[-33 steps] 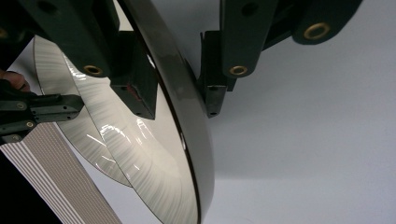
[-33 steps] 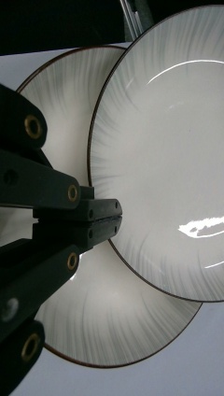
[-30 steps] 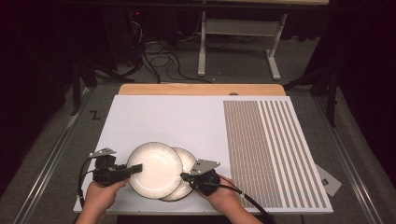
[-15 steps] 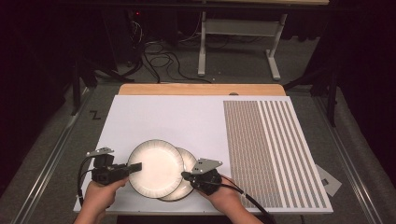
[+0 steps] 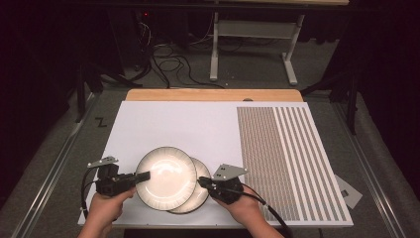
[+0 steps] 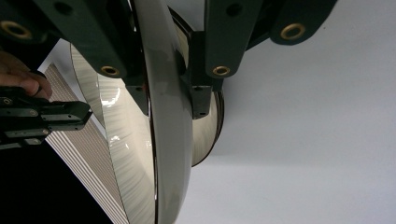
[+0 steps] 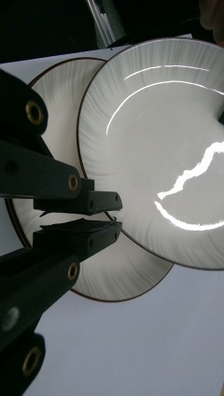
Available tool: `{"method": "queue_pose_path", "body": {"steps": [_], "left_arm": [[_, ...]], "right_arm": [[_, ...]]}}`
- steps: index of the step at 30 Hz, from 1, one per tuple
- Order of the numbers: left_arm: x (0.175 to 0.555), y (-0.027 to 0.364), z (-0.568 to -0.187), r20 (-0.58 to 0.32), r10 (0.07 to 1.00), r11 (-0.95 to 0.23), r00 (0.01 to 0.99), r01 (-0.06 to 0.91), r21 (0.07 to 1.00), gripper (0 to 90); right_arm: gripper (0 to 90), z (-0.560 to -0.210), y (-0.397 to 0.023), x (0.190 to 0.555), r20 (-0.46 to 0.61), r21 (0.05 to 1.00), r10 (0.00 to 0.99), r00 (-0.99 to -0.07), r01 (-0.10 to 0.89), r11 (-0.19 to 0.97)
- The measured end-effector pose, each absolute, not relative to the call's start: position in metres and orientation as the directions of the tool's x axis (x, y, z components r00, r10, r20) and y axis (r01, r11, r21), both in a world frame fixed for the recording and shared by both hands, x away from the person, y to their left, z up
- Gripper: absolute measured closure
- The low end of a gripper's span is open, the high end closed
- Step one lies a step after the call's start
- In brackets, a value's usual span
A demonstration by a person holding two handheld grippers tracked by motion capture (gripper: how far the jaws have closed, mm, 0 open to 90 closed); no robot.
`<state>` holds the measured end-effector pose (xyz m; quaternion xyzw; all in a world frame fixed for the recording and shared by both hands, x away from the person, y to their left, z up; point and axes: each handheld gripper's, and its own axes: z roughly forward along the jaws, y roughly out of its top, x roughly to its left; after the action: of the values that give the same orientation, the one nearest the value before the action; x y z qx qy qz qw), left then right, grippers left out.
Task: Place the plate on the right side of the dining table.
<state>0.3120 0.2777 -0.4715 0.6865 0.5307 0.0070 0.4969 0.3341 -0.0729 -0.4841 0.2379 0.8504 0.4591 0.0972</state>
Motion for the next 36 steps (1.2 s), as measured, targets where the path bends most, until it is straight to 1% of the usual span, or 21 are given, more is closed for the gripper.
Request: {"method": "queue_pose_path", "body": {"steps": [4,8,11,15,18,21,24,26,31,36], "left_arm": [[0.309,0.274,-0.467,-0.499,0.738,0.056,0.454,0.696,0.716,78.8],[0.305,0.269,-0.462,-0.451,0.754,0.029,0.477,0.661,0.75,79.9],[0.304,0.268,-0.46,-0.435,0.756,0.019,0.49,0.647,0.762,79.9],[0.303,0.266,-0.46,-0.419,0.753,0.013,0.507,0.625,0.78,79.9],[0.302,0.265,-0.46,-0.405,0.752,0.005,0.52,0.61,0.792,79.9],[0.3,0.264,-0.459,-0.387,0.752,-0.003,0.534,0.59,0.807,79.9],[0.298,0.262,-0.458,-0.373,0.756,-0.007,0.539,0.576,0.818,80.0],[0.298,0.262,-0.458,-0.367,0.756,-0.01,0.542,0.57,0.821,79.9],[0.298,0.262,-0.459,-0.367,0.755,-0.008,0.544,0.567,0.824,79.9],[0.298,0.262,-0.459,-0.358,0.751,-0.016,0.555,0.557,0.83,79.9]], "right_arm": [[82.5,-0.48,-0.081,0.336,0.061,0.835,0.507,-0.86,0.323,0.447],[79.7,-0.476,-0.09,0.337,0.062,0.843,0.523,-0.85,0.325,0.428],[77.9,-0.472,-0.098,0.338,0.064,0.853,0.536,-0.842,0.325,0.408],[73.3,-0.465,-0.113,0.338,0.063,0.869,0.557,-0.828,0.32,0.377],[68.2,-0.46,-0.126,0.338,0.064,0.88,0.579,-0.813,0.32,0.352],[61.5,-0.456,-0.14,0.339,0.067,0.891,0.597,-0.799,0.317,0.325],[52.2,-0.451,-0.154,0.339,0.071,0.907,0.62,-0.781,0.31,0.286],[48.1,-0.448,-0.161,0.339,0.072,0.913,0.628,-0.775,0.305,0.273],[36.5,-0.447,-0.176,0.337,0.048,0.918,0.633,-0.773,0.284,0.277],[20.9,-0.447,-0.19,0.333,0.04,0.924,0.648,-0.761,0.275,0.266]]}}
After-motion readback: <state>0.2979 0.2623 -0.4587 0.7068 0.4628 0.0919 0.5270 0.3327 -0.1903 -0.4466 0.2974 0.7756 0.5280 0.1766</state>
